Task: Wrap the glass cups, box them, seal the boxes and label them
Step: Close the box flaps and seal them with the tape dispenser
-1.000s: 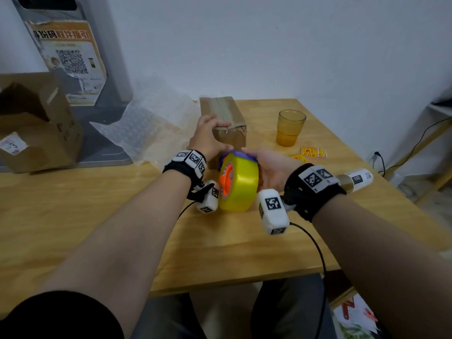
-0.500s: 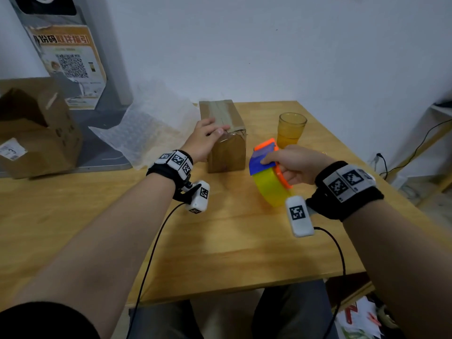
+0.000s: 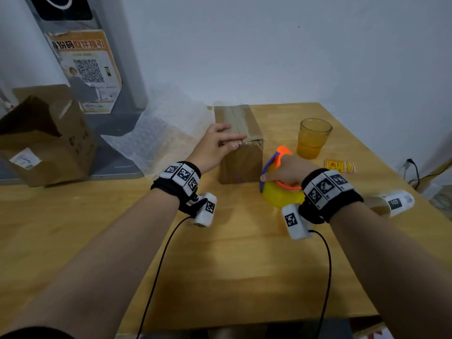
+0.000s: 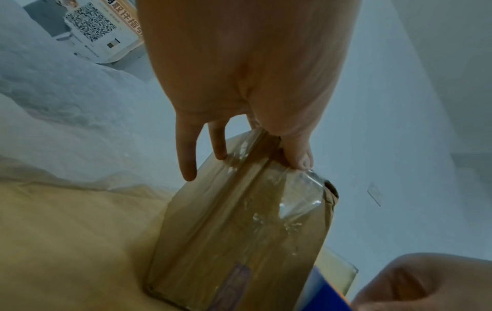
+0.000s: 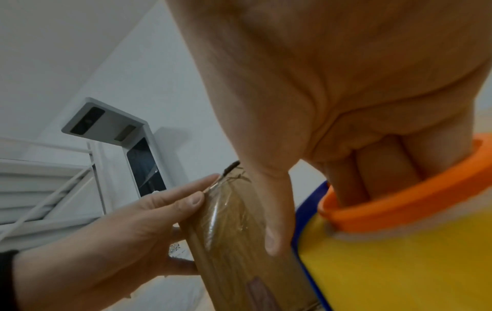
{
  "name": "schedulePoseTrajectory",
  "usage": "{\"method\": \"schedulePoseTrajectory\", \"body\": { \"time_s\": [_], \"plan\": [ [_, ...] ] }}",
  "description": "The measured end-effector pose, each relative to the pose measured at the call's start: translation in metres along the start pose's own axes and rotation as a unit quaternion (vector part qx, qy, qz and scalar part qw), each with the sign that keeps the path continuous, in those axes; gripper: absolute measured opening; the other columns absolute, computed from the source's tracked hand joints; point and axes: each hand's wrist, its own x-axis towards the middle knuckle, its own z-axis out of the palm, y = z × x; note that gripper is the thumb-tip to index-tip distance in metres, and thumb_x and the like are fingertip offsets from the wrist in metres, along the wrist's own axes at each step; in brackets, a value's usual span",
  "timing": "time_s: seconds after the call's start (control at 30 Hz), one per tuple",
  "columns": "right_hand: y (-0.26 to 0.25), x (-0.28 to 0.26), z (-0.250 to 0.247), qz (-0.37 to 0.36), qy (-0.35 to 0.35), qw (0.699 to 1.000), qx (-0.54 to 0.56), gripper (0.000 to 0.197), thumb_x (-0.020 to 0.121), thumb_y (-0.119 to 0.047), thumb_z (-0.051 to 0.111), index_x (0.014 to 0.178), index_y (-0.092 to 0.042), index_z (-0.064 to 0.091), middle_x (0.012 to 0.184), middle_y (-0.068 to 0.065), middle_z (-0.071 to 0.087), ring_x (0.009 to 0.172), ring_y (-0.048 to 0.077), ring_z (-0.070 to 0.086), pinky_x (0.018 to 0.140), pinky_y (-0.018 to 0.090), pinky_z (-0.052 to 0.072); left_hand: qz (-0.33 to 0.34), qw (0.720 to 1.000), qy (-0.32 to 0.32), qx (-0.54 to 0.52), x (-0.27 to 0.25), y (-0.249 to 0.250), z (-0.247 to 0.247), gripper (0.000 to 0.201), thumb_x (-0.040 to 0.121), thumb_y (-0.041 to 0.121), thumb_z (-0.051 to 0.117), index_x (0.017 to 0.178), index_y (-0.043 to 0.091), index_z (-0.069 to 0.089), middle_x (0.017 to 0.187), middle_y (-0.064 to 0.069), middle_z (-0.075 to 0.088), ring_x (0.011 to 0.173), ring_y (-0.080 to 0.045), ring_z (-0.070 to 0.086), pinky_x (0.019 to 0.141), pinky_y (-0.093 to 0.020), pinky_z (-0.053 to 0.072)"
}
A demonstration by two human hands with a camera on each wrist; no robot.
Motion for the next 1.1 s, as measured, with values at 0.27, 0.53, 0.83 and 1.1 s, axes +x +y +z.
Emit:
{"method": "schedulePoseTrajectory", "body": {
  "time_s": [0.27,0.53,0.83,1.1],
  "plan": [
    [-0.007,0.009,-0.022,-0.040,0.265,0.948,0.173,0.060,0.099,-0.060,0.050,0.078,-0.006,0.069,0.075,0.016,0.074,0.068,0.031,0.072,0.076,0.047,0.060,0.017,0.999,0.028,-0.014,0.005,-0.010,-0.014,0.027,0.094,0.027,0.074,0.121,0.029,0.075,0.140,0.008,0.051,0.132,-0.005,0.044,0.106,-0.013,0.034],
    [-0.036,0.043,0.000,-0.234,0.202,0.920,0.240,0.022,0.098,-0.050,0.058,0.112,-0.049,0.075,0.154,-0.005,0.050,0.147,0.021,0.037,0.123,0.047,0.027,-0.021,0.979,0.191,-0.061,0.001,-0.008,-0.012,0.008,0.093,0.032,0.073,0.091,0.026,0.069,0.105,0.002,0.063,0.099,-0.012,0.063,0.091,-0.026,0.051],
    [-0.043,0.038,-0.002,-0.228,0.102,0.915,0.318,0.024,0.104,-0.034,0.056,0.112,-0.033,0.079,0.153,-0.009,0.053,0.142,0.006,0.044,0.119,0.031,0.030,-0.225,0.944,0.143,-0.196,-0.038,-0.003,0.010,0.024,0.093,0.031,0.073,0.090,0.018,0.053,0.086,-0.001,0.071,0.074,-0.014,0.071,0.055,-0.027,0.049],
    [-0.045,0.036,-0.005,-0.221,0.098,0.917,0.317,0.021,0.102,-0.033,0.061,0.111,-0.029,0.080,0.152,-0.009,0.053,0.143,0.007,0.044,0.113,0.025,0.028,-0.239,0.916,0.135,-0.293,-0.039,0.004,0.032,0.037,0.091,0.017,0.077,0.081,0.021,0.042,0.108,-0.021,0.075,0.061,-0.013,0.068,0.041,-0.012,0.037]
  ]
}}
